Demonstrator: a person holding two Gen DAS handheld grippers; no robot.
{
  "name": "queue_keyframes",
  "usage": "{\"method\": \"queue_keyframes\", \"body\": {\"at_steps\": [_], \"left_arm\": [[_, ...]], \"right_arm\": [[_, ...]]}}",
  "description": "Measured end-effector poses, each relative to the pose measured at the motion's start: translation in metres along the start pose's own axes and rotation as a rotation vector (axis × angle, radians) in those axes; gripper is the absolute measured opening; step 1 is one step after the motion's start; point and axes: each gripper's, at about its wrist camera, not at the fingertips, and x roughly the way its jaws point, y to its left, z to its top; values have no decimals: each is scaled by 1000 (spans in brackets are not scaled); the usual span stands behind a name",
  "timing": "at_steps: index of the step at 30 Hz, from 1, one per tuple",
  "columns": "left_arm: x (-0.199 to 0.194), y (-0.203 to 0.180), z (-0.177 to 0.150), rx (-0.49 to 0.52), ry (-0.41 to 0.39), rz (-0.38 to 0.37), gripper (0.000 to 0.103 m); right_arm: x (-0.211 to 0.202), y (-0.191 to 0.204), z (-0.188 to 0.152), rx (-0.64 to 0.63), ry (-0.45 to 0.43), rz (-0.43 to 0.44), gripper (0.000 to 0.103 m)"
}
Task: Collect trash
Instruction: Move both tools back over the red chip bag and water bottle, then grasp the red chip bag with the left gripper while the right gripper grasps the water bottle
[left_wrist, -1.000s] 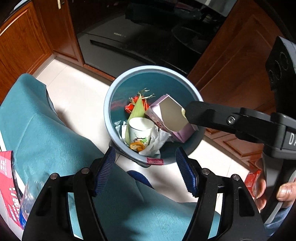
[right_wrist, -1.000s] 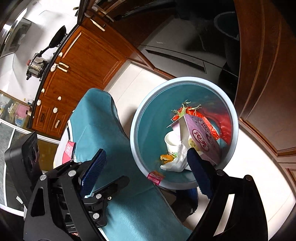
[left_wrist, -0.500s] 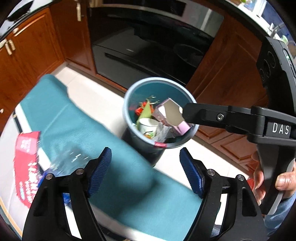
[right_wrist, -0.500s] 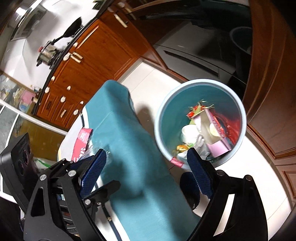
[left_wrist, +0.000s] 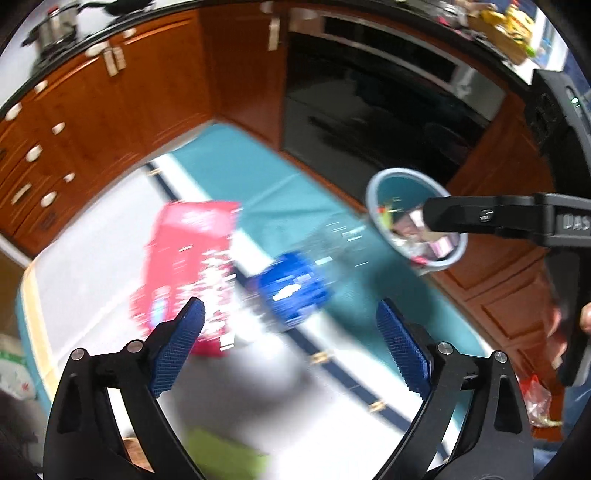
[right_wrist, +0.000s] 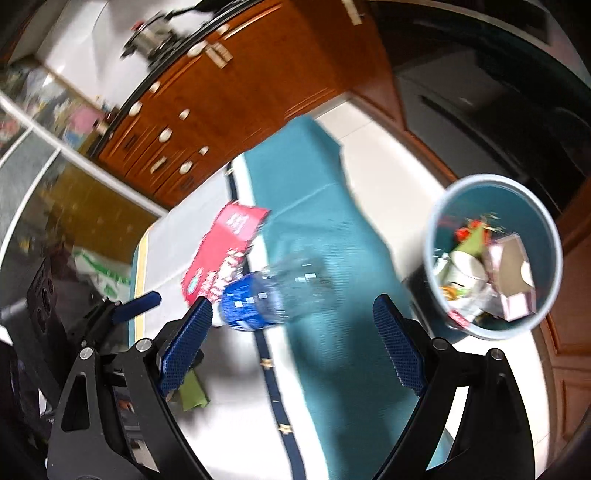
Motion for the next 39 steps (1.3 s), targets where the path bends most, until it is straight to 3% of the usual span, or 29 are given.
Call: {"method": "queue_keyframes", "body": {"at_steps": [5,13,23,31,35,39], "left_arm": [[7,70,-19,-82,31,71,94],[43,141,-31,-199,100,59,94],[90,152,-19,-167,160,7,94],[110,150,-7,-139,162,-44,99],[108,140,-6,-119,141,-134,97],[104,126,-5,-74,134,-151,59]], "right_arm": [[31,44,9,-75,57,-1,85],[94,87,28,-138,153,-11,85],[176,96,43,-120,290,-9,85],[213,95,49,-86,388,31,85],[224,94,50,-57,433,86,88],[223,91,49,-32,426,124,89]]}}
